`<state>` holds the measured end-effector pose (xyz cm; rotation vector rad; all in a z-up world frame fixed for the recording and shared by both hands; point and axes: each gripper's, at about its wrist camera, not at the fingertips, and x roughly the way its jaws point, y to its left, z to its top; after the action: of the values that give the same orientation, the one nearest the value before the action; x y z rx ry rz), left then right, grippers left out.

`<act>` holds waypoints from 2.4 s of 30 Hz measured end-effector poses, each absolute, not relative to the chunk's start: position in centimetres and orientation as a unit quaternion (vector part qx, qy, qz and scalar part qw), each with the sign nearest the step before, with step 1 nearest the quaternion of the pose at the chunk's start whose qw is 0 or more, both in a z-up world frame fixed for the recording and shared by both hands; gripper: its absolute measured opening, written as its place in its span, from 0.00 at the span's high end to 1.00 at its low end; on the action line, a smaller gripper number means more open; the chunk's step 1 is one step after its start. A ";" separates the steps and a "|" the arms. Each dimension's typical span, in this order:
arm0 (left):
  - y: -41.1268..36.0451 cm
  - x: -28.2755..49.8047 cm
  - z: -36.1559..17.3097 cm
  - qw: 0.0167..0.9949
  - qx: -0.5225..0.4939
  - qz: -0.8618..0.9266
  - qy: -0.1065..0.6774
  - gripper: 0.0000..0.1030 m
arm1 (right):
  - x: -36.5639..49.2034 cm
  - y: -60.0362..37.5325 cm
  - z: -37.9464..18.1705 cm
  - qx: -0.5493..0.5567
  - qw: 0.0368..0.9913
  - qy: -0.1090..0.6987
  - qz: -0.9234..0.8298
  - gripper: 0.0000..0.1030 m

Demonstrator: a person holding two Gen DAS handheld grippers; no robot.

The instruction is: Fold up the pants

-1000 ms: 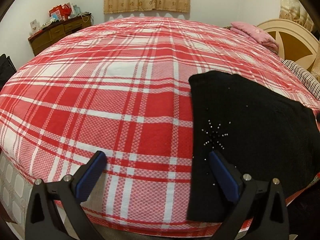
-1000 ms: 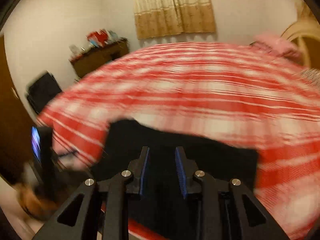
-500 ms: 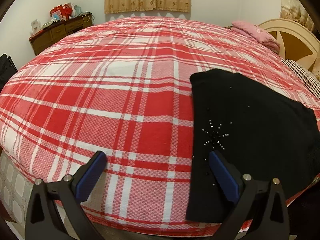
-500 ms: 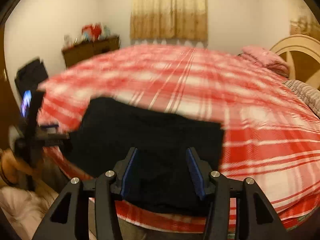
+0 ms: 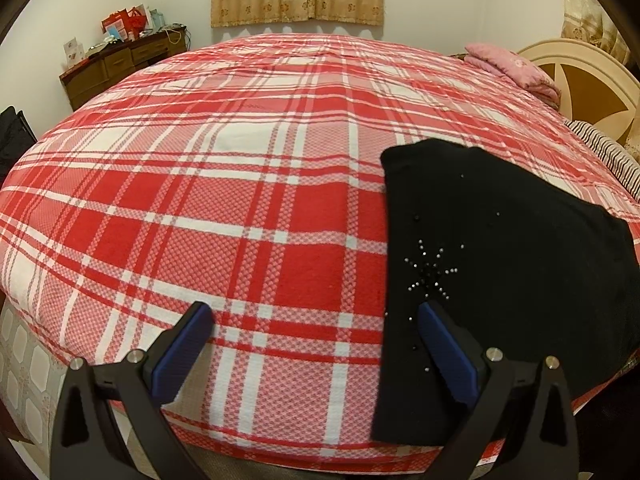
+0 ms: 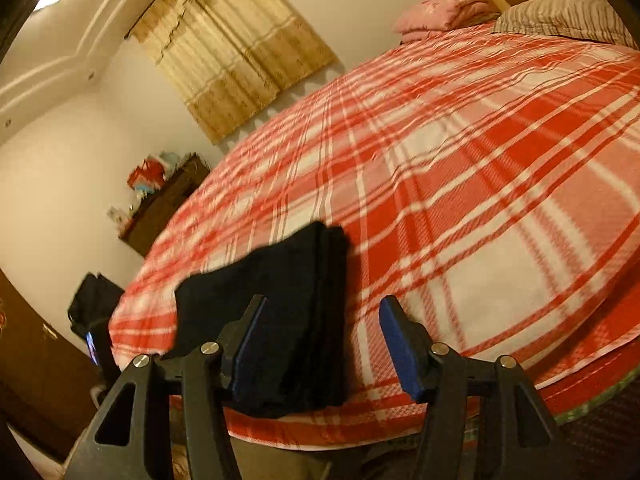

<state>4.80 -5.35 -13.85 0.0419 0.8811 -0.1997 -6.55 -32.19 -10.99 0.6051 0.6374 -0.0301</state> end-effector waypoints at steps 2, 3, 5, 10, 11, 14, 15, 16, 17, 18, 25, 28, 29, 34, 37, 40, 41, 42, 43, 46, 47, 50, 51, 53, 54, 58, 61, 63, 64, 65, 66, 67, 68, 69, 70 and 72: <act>-5.3 4.8 -13.8 0.900 0.021 -0.096 0.425 0.00 | -6.2 -31.6 -12.1 0.292 0.899 0.326 -0.007 0.43; -5.4 4.8 -13.8 0.900 0.021 -0.096 0.425 0.00 | -5.9 -30.9 -12.7 0.281 0.899 0.335 -0.011 0.43; -5.3 4.8 -13.8 0.899 0.021 -0.096 0.426 0.00 | -5.7 -30.0 -12.9 0.254 0.906 0.337 -0.026 0.42; -5.3 4.8 -13.8 0.900 0.021 -0.096 0.426 0.00 | -5.3 -28.7 -13.0 0.230 0.907 0.351 -0.042 0.42; -5.3 4.8 -13.8 0.899 0.021 -0.096 0.426 0.00 | -5.3 -28.7 -13.2 0.235 0.905 0.353 -0.041 0.42; -5.3 4.7 -13.8 0.899 0.021 -0.096 0.426 0.00 | -5.2 -28.3 -13.6 0.247 0.897 0.366 -0.028 0.40; -5.3 4.8 -13.8 0.899 0.021 -0.096 0.426 0.00 | -5.0 -28.4 -13.7 0.251 0.895 0.368 -0.022 0.40; -5.3 4.8 -13.8 0.899 0.021 -0.096 0.426 0.00 | -5.0 -28.4 -13.7 0.259 0.893 0.368 -0.012 0.39; -5.3 4.8 -13.8 0.899 0.021 -0.096 0.426 0.00 | -5.1 -28.8 -13.8 0.268 0.892 0.364 -0.006 0.39; -5.3 4.7 -13.8 0.900 0.020 -0.097 0.425 0.00 | -5.2 -29.1 -13.8 0.279 0.890 0.360 0.000 0.39; -5.3 4.8 -13.8 0.899 0.020 -0.096 0.426 0.00 | -5.7 -30.6 -15.0 0.350 0.872 0.343 0.021 0.42; -5.3 4.7 -13.9 0.899 0.019 -0.096 0.426 0.00 | -5.0 -29.3 -15.1 0.344 0.864 0.366 0.043 0.61; -5.3 4.8 -13.9 0.899 0.019 -0.096 0.426 0.00 | -4.8 -29.1 -15.5 0.349 0.859 0.370 0.049 0.61; -5.2 4.8 -14.0 0.899 0.014 -0.098 0.426 0.00 | -4.9 -27.7 -14.2 0.274 0.890 0.363 0.026 0.67; -5.0 4.9 -14.0 0.899 0.008 -0.101 0.426 0.00 | -4.9 -27.4 -13.7 0.268 0.896 0.353 0.030 0.64; -5.0 4.9 -13.9 0.899 0.006 -0.103 0.426 0.00 | -5.1 -29.6 -14.9 0.341 0.874 0.344 0.044 0.61; -4.9 4.8 -13.8 0.899 0.004 -0.104 0.425 0.00 | -5.0 -29.9 -15.3 0.362 0.867 0.339 0.051 0.60; -4.7 4.8 -13.6 0.900 -0.001 -0.108 0.423 0.00 | -5.1 -30.3 -15.5 0.378 0.861 0.334 0.057 0.60; -4.3 4.7 -13.2 0.902 -0.014 -0.114 0.415 0.00 | -5.1 -30.6 -15.8 0.390 0.858 0.330 0.062 0.60; -3.7 4.2 -12.1 0.909 -0.043 -0.141 0.389 0.00 | -5.1 -30.3 -16.2 0.390 0.859 0.327 0.062 0.60; -3.8 4.1 -11.8 0.911 -0.046 -0.155 0.380 0.00 | -5.1 -30.2 -16.3 0.388 0.860 0.326 0.061 0.60; -5.0 3.5 -11.1 0.908 -0.040 -0.199 0.365 0.00 | -4.9 -29.5 -15.9 0.359 0.870 0.335 0.055 0.60; -5.8 3.1 -10.7 0.908 -0.029 -0.220 0.355 0.00 | -4.9 -29.0 -15.6 0.334 0.878 0.341 0.048 0.62; -6.9 2.9 -10.5 0.903 -0.014 -0.248 0.350 0.00 | -4.9 -27.7 -14.8 0.272 0.895 0.352 0.031 0.63; -7.6 3.1 -10.6 0.893 -0.009 -0.272 0.358 0.00 | -4.8 -26.8 -14.5 0.239 0.903 0.357 0.022 0.63; -9.3 4.0 -12.3 0.852 -0.022 -0.324 0.411 0.00 | -5.1 -27.0 -14.6 0.238 0.903 0.358 0.019 0.63; -8.6 4.2 -12.4 0.848 -0.046 -0.326 0.414 0.00 | -5.6 -28.3 -15.0 0.277 0.894 0.352 0.028 0.63; -6.8 5.0 -13.0 0.832 -0.110 -0.336 0.429 0.00 | -5.6 -28.4 -15.0 0.280 0.893 0.352 0.030 0.63; -6.1 5.1 -13.1 0.825 -0.136 -0.343 0.427 0.00 | -5.6 -28.2 -14.9 0.277 0.893 0.352 0.029 0.63; -5.7 5.0 -13.2 0.822 -0.150 -0.348 0.425 0.00 | -5.8 -28.1 -15.0 0.276 0.894 0.352 0.028 0.63; -5.4 5.0 -13.3 0.817 -0.160 -0.353 0.426 0.00 | -5.9 -28.2 -15.1 0.277 0.893 0.352 0.029 0.63; -5.5 4.9 -13.3 0.816 -0.160 -0.355 0.428 0.00 | -5.9 -28.3 -15.1 0.282 0.892 0.352 0.030 0.63; -5.7 4.8 -13.4 0.817 -0.155 -0.354 0.428 0.00 | -5.9 -28.3 -14.9 0.284 0.891 0.352 0.032 0.63; -6.0 4.6 -13.4 0.820 -0.146 -0.352 0.427 0.00 | -5.7 -28.3 -14.7 0.281 0.892 0.352 0.032 0.63; -6.3 4.4 -13.3 0.822 -0.137 -0.351 0.427 0.00 | -5.7 -28.1 -14.5 0.272 0.894 0.354 0.031 0.63; -6.9 4.2 -13.3 0.826 -0.122 -0.347 0.427 0.00 | -5.3 -27.9 -14.3 0.254 0.898 0.357 0.027 0.63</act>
<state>4.17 -6.85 -13.27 -0.2591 0.9071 -0.7376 -5.26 -27.85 -14.26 0.5266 0.7399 0.0550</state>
